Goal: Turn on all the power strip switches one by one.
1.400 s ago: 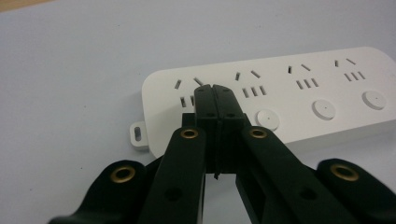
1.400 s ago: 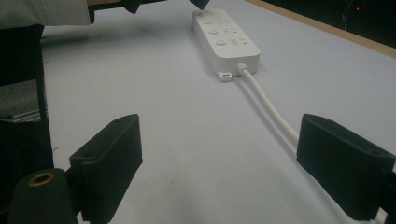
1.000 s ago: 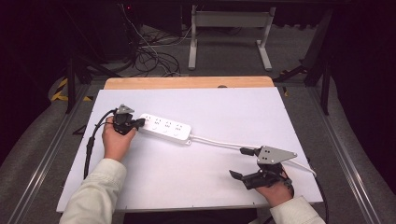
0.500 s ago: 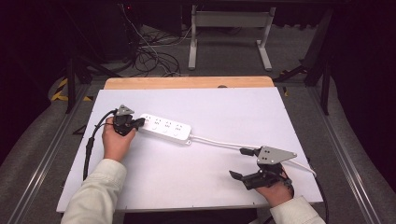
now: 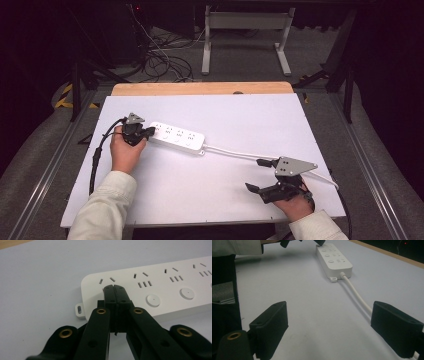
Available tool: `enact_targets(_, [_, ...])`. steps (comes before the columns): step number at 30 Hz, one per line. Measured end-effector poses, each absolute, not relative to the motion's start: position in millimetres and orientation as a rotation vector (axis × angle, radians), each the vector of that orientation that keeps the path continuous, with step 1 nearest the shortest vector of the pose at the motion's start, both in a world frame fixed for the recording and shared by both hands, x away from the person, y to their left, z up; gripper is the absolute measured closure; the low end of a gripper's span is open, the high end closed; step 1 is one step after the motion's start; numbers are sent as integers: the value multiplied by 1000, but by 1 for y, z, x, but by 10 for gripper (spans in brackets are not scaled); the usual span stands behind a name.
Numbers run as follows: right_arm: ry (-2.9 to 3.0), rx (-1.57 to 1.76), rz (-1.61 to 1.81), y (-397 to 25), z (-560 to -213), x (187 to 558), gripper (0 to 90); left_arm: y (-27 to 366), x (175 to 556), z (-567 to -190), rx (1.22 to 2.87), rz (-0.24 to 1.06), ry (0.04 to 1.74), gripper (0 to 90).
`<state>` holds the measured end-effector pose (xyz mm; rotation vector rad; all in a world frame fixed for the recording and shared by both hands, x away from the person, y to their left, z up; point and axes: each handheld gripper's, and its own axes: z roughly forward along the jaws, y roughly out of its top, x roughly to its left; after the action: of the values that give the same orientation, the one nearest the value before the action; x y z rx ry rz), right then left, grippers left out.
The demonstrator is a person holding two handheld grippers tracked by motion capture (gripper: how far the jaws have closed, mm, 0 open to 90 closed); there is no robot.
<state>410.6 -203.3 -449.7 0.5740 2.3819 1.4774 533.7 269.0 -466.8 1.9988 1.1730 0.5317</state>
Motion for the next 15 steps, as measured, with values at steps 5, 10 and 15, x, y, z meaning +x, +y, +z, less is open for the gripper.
enact_targets(5, [2384, 573, 1474, -203, -450, 411, 142, 268, 534, -466, 2000, 527, 1191, 900])
enact_targets(10, [2382, 573, 1476, -203, -450, 410, 142, 270, 535, -466, 1978, 495, 1216, 900])
enact_targets(15, [2382, 574, 1476, -203, -450, 410, 142, 264, 534, -465, 2014, 539, 1222, 900])
